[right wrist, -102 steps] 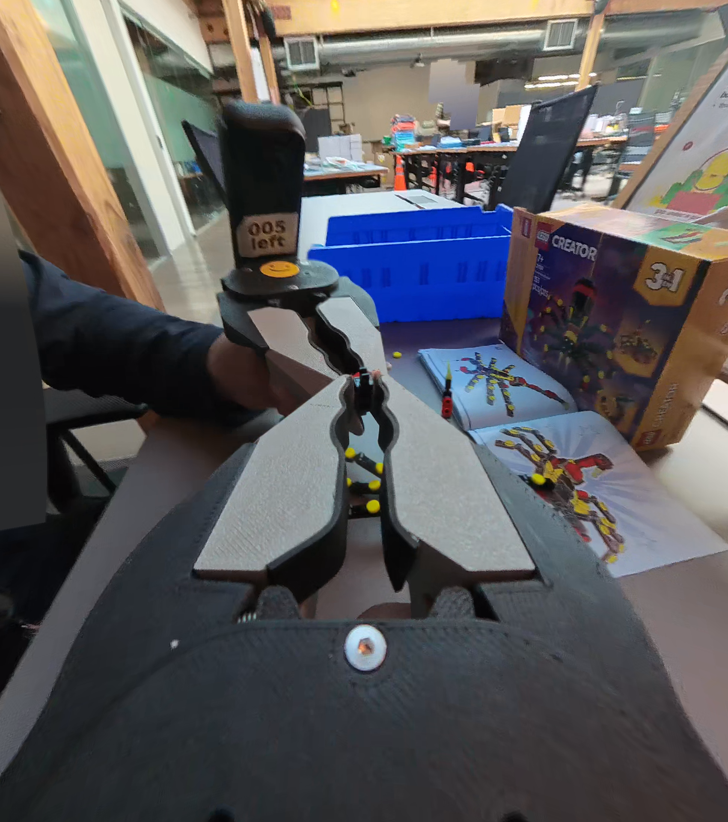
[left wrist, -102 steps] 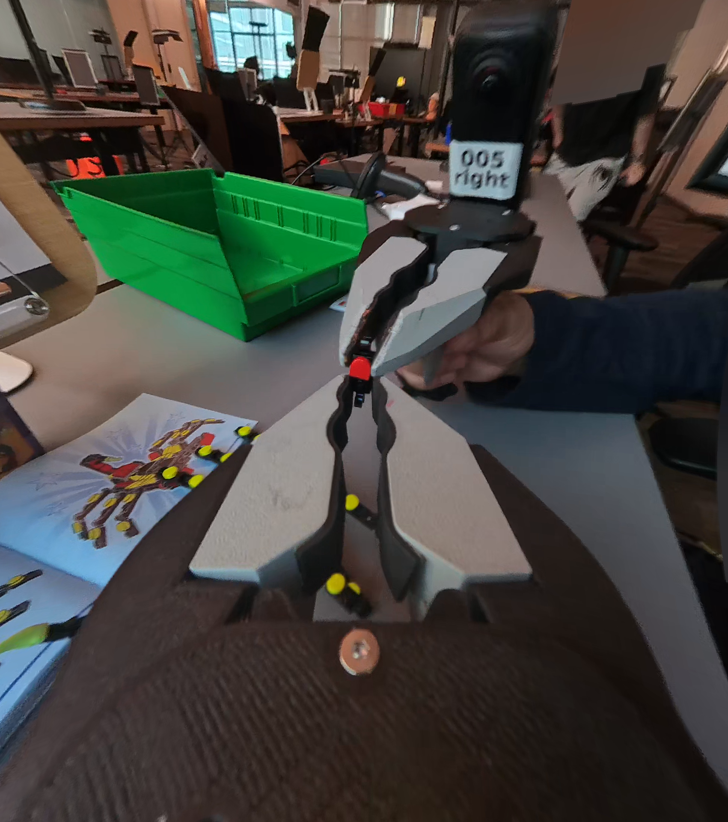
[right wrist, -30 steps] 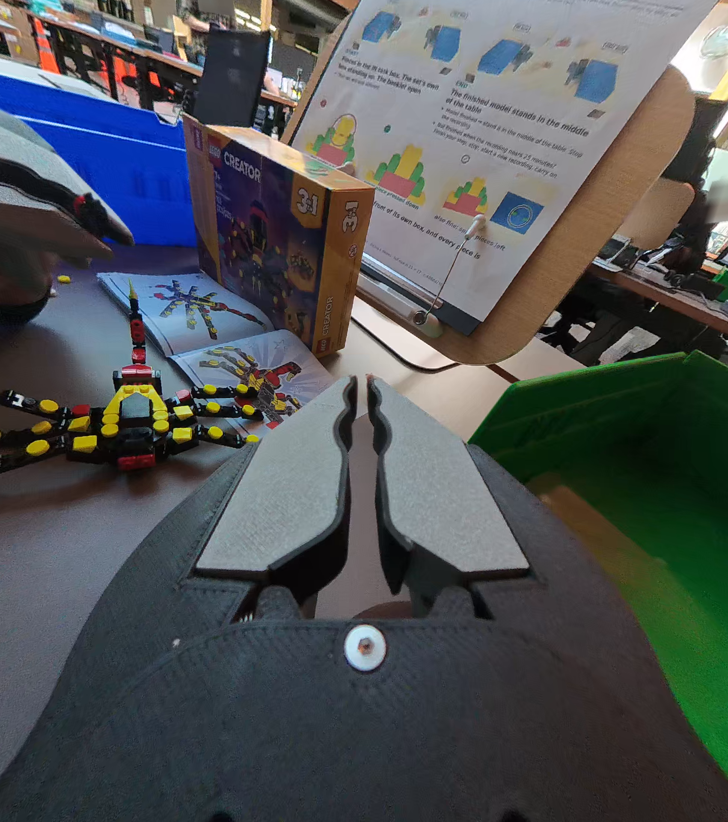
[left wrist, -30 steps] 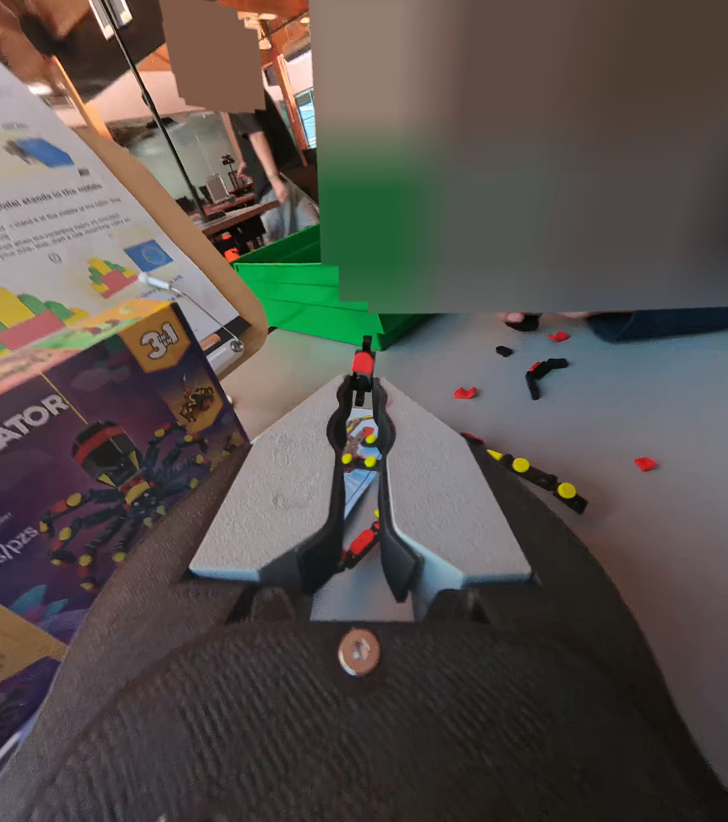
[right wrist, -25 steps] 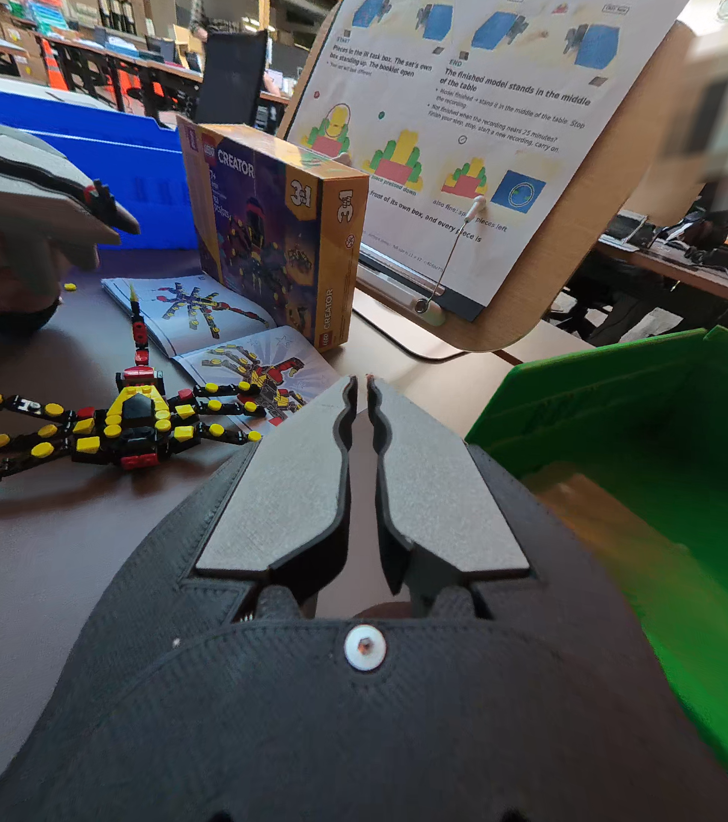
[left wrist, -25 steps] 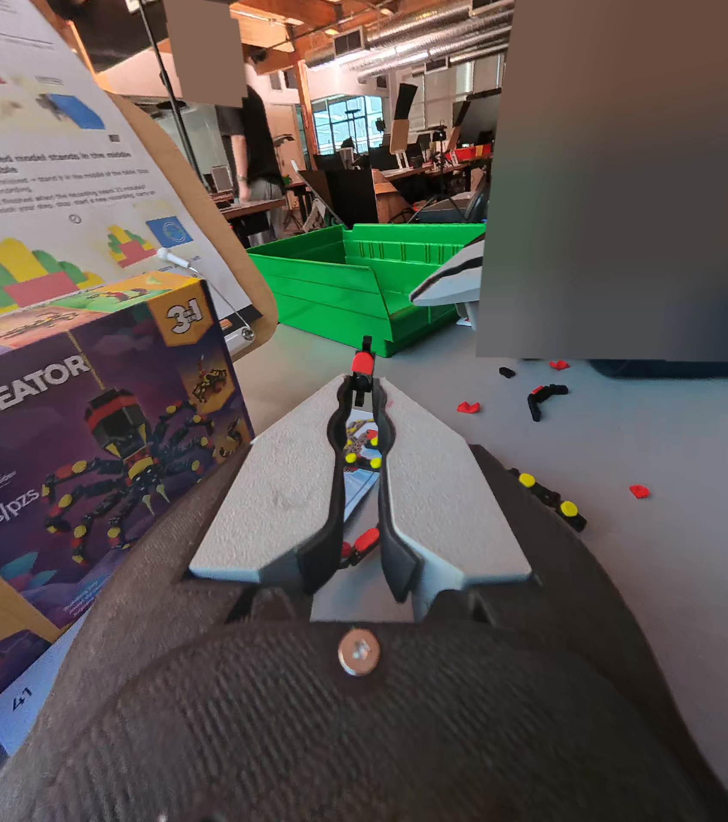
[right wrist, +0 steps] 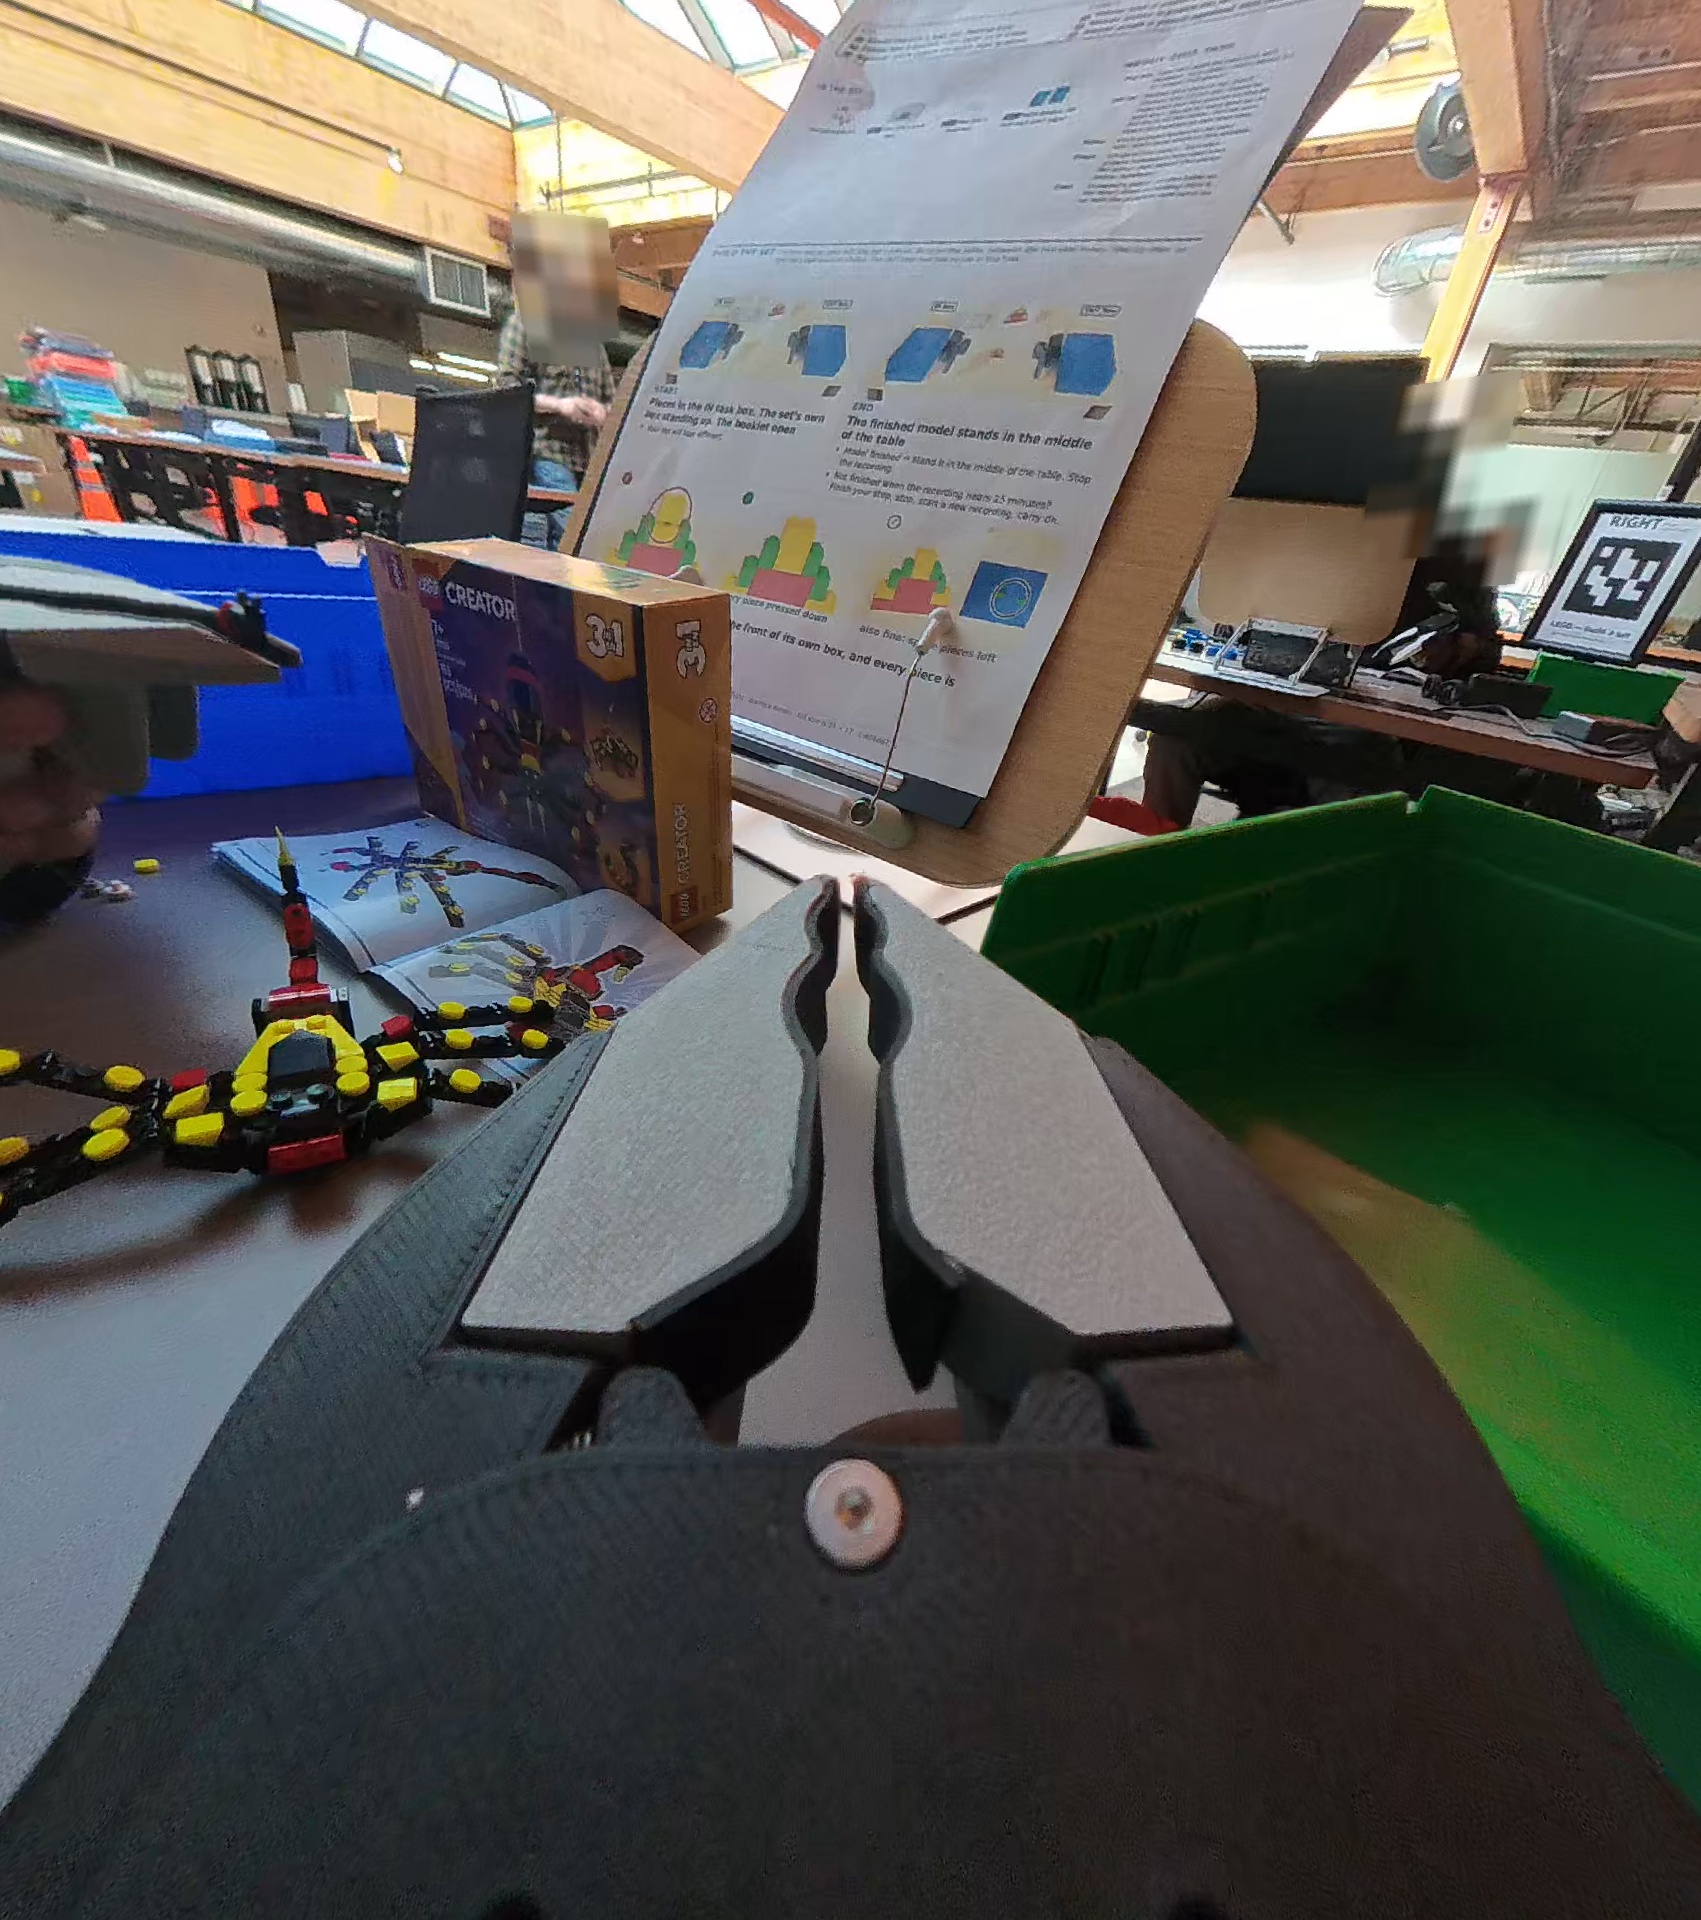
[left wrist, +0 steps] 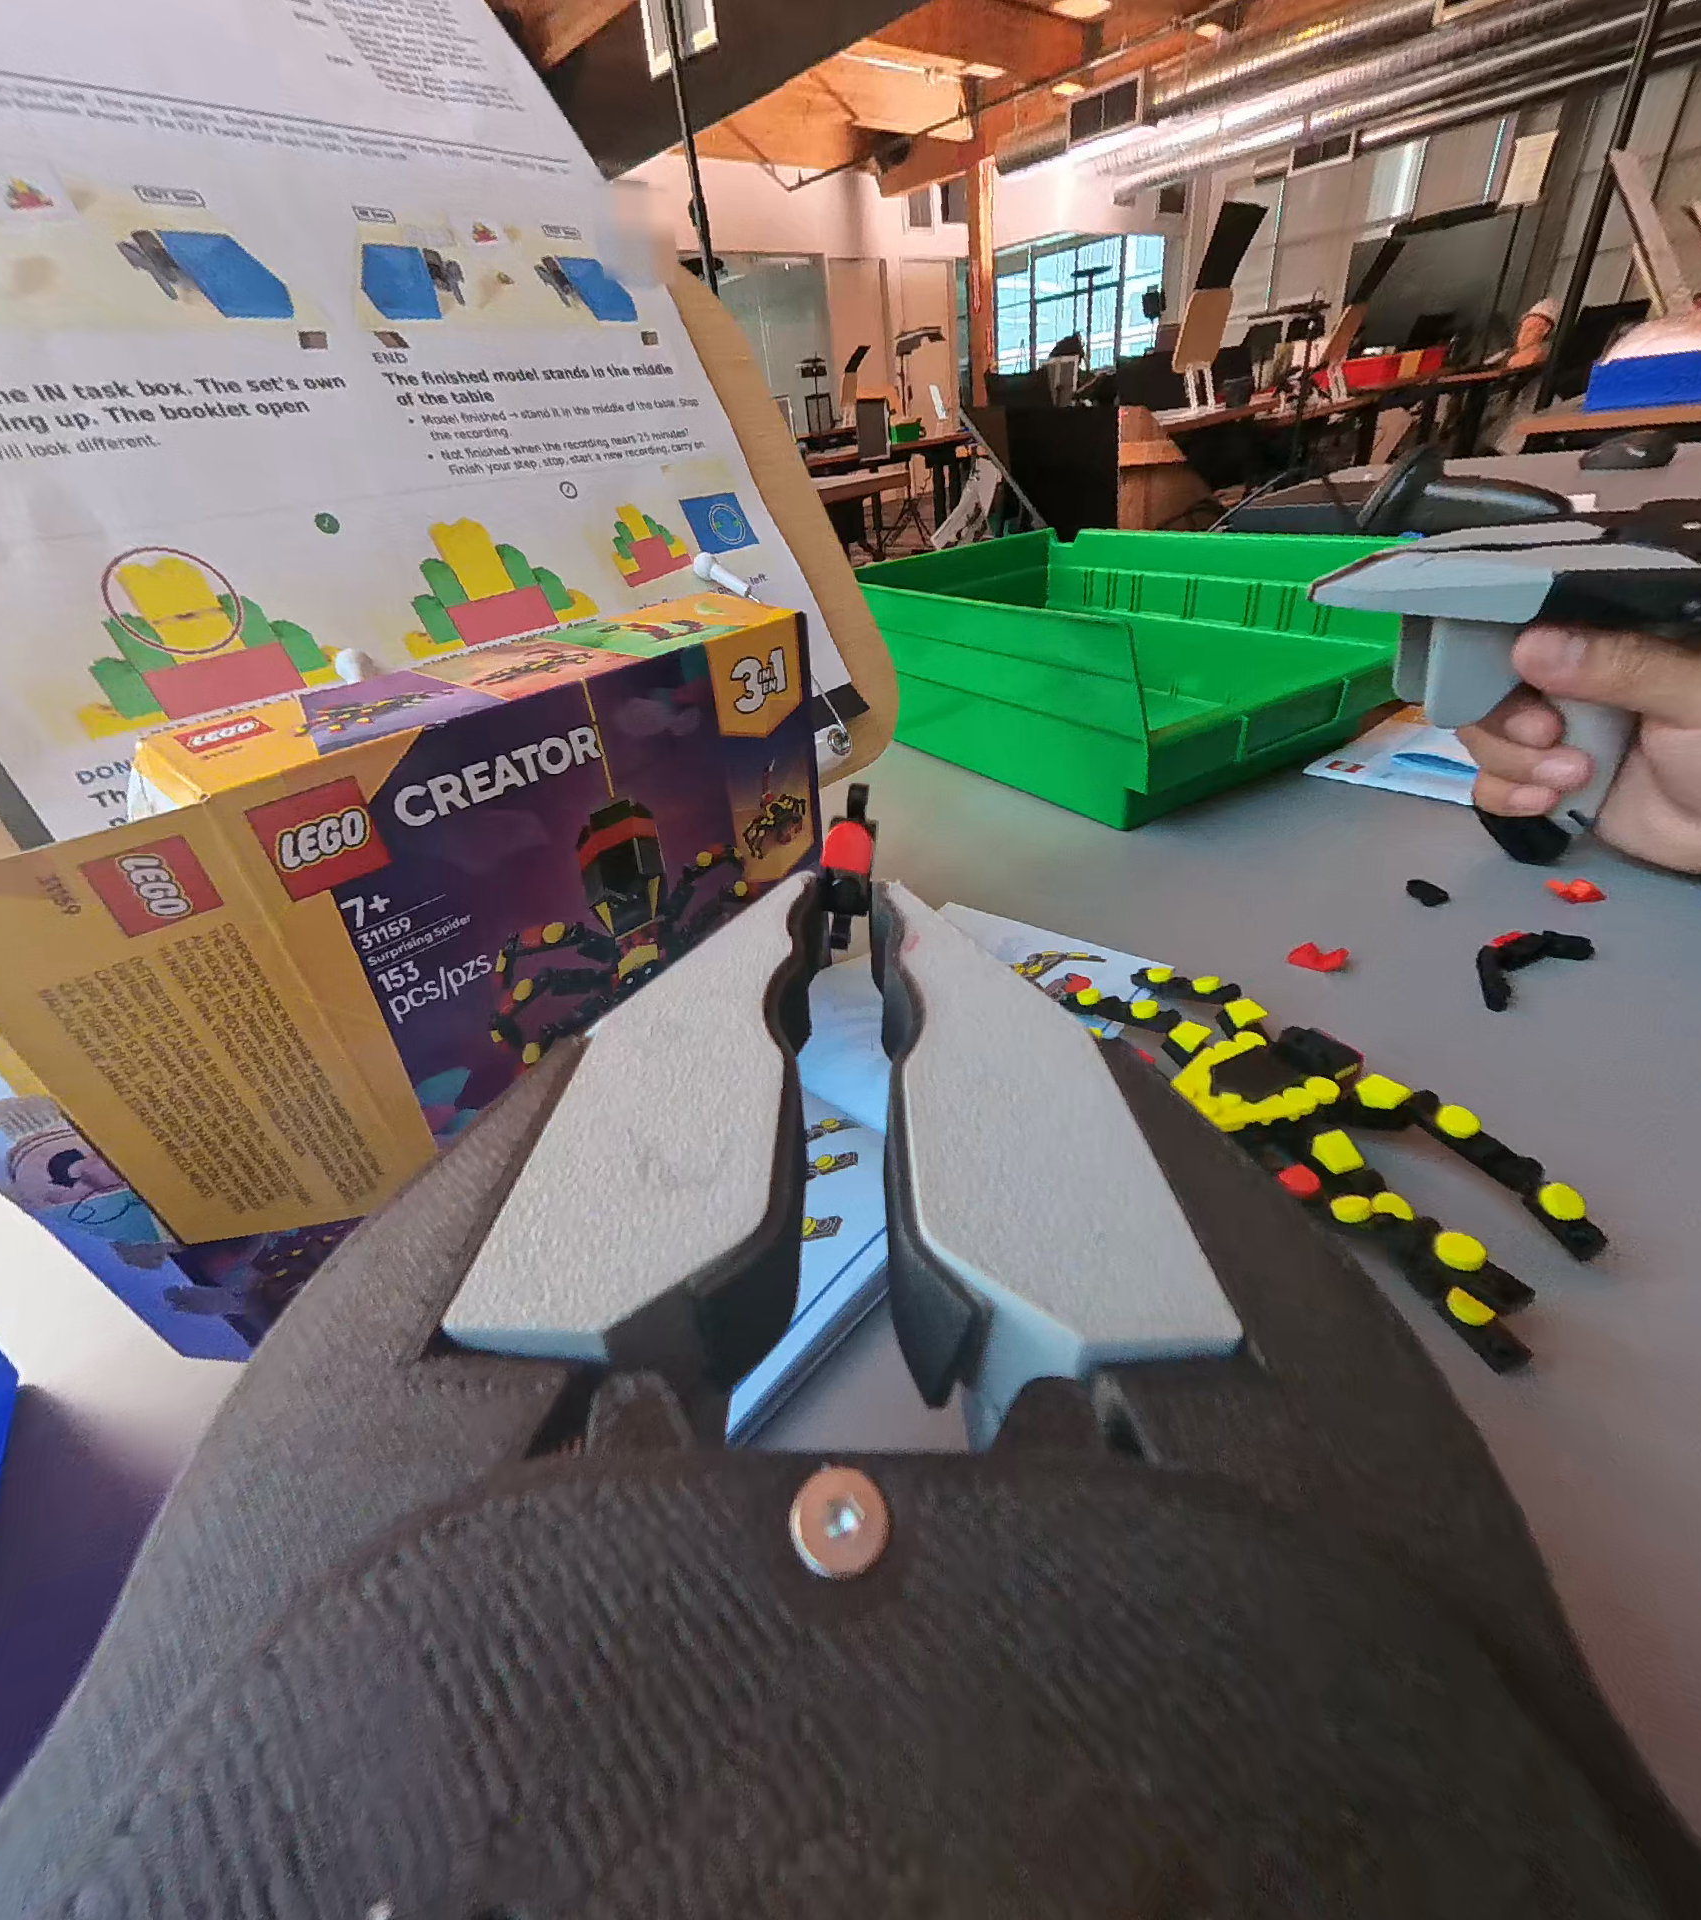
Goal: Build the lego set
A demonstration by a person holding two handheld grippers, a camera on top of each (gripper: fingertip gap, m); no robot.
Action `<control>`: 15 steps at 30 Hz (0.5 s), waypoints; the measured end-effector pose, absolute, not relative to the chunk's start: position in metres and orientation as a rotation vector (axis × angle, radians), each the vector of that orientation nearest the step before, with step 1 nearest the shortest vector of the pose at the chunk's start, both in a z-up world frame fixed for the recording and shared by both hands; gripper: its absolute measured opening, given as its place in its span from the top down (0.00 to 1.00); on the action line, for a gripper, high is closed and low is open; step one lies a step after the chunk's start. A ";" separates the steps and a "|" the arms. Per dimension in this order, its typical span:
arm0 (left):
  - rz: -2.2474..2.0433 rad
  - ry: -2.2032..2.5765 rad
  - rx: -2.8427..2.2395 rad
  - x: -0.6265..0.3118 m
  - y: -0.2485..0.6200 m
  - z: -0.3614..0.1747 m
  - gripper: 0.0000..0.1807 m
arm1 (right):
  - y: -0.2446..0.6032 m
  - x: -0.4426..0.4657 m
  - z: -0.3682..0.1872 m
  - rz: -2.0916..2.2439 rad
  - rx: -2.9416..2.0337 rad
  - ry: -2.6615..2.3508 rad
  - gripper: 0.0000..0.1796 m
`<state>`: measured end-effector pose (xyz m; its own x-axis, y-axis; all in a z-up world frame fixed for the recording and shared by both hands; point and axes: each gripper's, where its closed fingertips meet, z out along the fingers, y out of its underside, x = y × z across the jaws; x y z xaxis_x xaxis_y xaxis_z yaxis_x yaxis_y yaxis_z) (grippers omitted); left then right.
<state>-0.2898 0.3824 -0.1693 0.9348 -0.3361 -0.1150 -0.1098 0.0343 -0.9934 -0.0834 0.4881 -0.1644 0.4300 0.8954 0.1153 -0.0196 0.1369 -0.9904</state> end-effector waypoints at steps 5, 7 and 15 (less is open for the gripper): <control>-0.175 0.418 -1.543 -0.281 0.387 -0.172 0.97 | 0.494 -0.093 -0.170 0.798 -1.284 -0.933 1.00; -0.171 0.459 -1.536 -0.273 0.387 -0.172 0.97 | 0.497 -0.094 -0.170 0.828 -1.292 -0.930 1.00; -0.132 0.587 -1.541 -0.256 0.389 -0.180 0.97 | 0.486 -0.103 -0.168 0.888 -1.263 -0.961 1.00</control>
<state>-0.2562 0.3890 -0.1800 0.8568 -0.4375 -0.2728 -0.2785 0.0527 -0.9590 -0.1034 0.4856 -0.1676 0.3555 0.9303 0.0901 -0.0159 0.1024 -0.9946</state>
